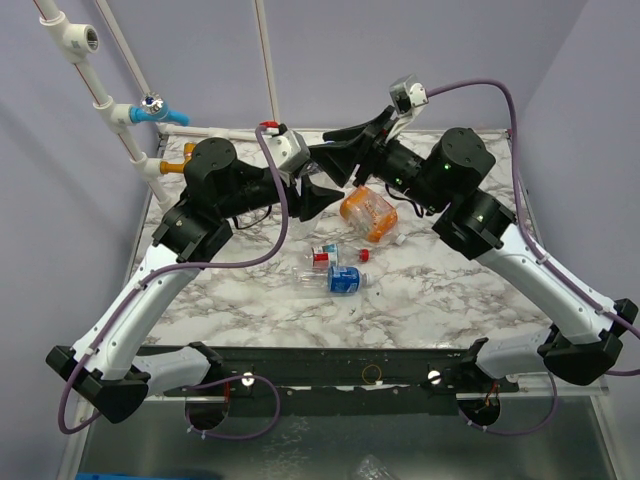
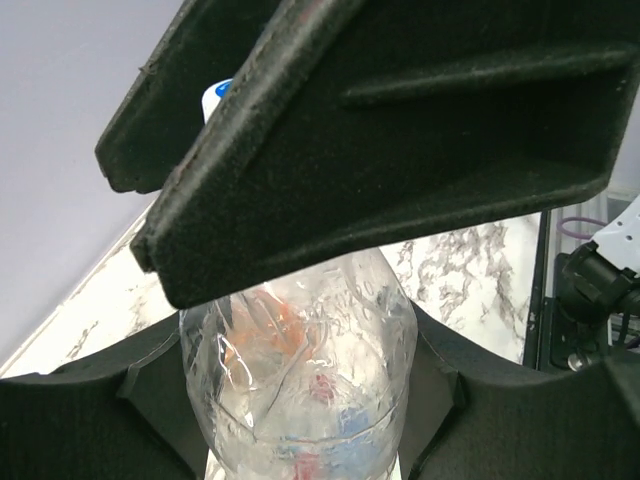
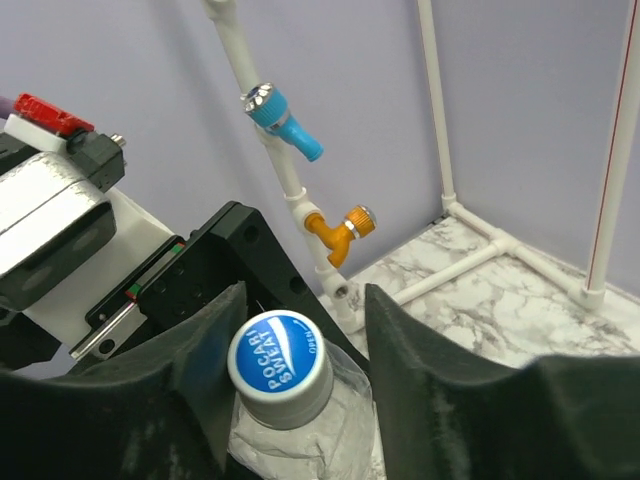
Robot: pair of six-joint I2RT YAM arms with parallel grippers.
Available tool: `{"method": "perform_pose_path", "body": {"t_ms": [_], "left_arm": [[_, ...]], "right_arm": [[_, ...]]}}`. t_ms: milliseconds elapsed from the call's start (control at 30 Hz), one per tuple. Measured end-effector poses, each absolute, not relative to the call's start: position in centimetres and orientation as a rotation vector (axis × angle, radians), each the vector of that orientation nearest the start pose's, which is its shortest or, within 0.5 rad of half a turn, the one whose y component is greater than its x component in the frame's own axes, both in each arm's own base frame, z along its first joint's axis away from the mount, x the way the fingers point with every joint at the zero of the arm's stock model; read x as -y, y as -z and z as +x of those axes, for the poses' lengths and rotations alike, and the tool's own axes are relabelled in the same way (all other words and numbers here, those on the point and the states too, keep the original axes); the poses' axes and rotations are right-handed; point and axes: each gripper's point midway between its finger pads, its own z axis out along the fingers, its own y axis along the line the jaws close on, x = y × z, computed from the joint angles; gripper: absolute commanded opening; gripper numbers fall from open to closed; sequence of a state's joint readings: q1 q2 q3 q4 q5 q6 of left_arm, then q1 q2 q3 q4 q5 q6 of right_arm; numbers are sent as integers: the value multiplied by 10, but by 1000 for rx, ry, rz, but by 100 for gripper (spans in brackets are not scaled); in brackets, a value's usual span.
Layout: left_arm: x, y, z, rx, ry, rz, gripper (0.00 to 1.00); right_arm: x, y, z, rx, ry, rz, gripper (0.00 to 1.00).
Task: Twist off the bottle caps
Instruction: Unscrew the bottle cap from the plastic bottle.
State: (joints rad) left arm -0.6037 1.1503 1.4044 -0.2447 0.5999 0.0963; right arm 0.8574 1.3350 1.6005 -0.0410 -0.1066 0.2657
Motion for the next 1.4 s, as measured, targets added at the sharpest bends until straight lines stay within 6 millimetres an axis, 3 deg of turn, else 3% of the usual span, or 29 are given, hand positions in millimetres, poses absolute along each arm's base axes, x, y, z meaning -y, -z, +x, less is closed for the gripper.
{"method": "perform_pose_path", "body": {"t_ms": [300, 467, 600, 667, 867, 1033, 1067, 1100, 1133, 1233, 1300, 1400], "left_arm": [[282, -430, 238, -1320, 880, 983, 0], [283, -430, 234, -1312, 902, 996, 0], [290, -433, 215, -1277, 1001, 1052, 0], [294, -438, 198, -1242, 1086, 1101, 0], [293, -460, 127, -1089, 1386, 1314, 0], [285, -458, 98, -1071, 1542, 1413, 0], [284, -458, 95, -1073, 1558, 1422, 0], [284, -457, 94, -1076, 1570, 1428, 0], [283, -457, 92, -1075, 1576, 1432, 0], [282, -458, 91, -1069, 1579, 1437, 0], [279, -460, 95, -1060, 1549, 1423, 0], [277, -463, 100, -1025, 1463, 1401, 0]], "right_arm": [[-346, -507, 250, -1303, -1023, -531, 1], [-345, -509, 242, -1267, -1048, -568, 1], [-343, -514, 217, -1189, -1108, -670, 0], [-342, -519, 199, -1130, -1154, -744, 1], [-338, -537, 121, -826, -1361, -1078, 1], [-338, -532, 92, -686, -1454, -1244, 1], [-338, -531, 90, -675, -1463, -1259, 4], [-338, -531, 89, -669, -1467, -1270, 20], [-338, -531, 89, -668, -1468, -1275, 47], [-338, -530, 89, -690, -1459, -1283, 84], [-335, -535, 93, -721, -1426, -1251, 99], [-327, -551, 101, -750, -1346, -1165, 100]]}}
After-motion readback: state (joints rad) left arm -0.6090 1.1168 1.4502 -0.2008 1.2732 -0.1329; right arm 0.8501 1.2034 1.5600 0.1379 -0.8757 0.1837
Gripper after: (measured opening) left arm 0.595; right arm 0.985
